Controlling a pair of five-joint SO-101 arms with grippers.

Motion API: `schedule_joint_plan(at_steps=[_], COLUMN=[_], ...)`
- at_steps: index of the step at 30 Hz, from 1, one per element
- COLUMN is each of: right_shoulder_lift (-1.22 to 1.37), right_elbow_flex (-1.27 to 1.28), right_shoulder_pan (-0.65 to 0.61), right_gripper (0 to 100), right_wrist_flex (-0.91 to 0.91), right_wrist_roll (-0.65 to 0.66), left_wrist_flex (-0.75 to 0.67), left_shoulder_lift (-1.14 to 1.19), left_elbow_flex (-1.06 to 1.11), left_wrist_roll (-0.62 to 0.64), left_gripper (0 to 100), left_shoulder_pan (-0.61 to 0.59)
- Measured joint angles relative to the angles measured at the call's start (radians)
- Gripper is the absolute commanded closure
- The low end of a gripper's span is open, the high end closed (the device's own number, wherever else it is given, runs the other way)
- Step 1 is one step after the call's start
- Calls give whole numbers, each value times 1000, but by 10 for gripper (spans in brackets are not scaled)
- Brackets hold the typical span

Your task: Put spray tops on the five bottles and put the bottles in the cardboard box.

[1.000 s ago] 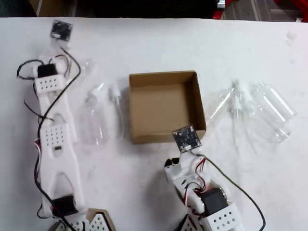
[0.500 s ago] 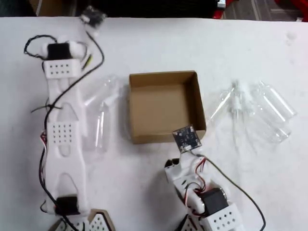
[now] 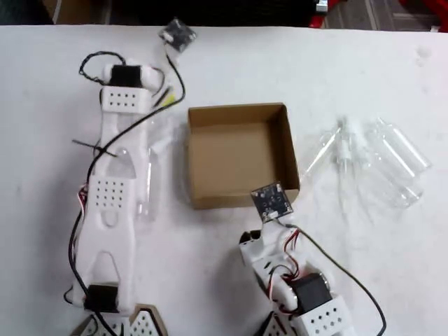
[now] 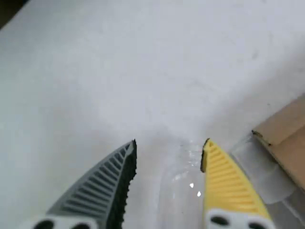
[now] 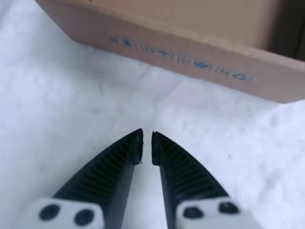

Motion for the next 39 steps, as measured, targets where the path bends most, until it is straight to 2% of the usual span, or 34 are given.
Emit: schedule_joint_plan(at_steps=[5,25,31,39], right_shoulder_lift=[0,0,0,0], right_elbow_flex=[0,0,0,0], right_shoulder_pan=[0,0,0,0], right_gripper=[981,981,981,981], right_wrist_flex=[0,0,0,0], right_wrist_roll=[0,0,0,0], left_wrist_flex=[0,-23,-25,8], left_shoulder_lift=[12,68,71,72], left_elbow_flex=[57,66,66,66], left_wrist_roll=[-48,-49,-52,-58], left_gripper=[778,784,903,917], left_shoulder_pan=[0,26,44,51])
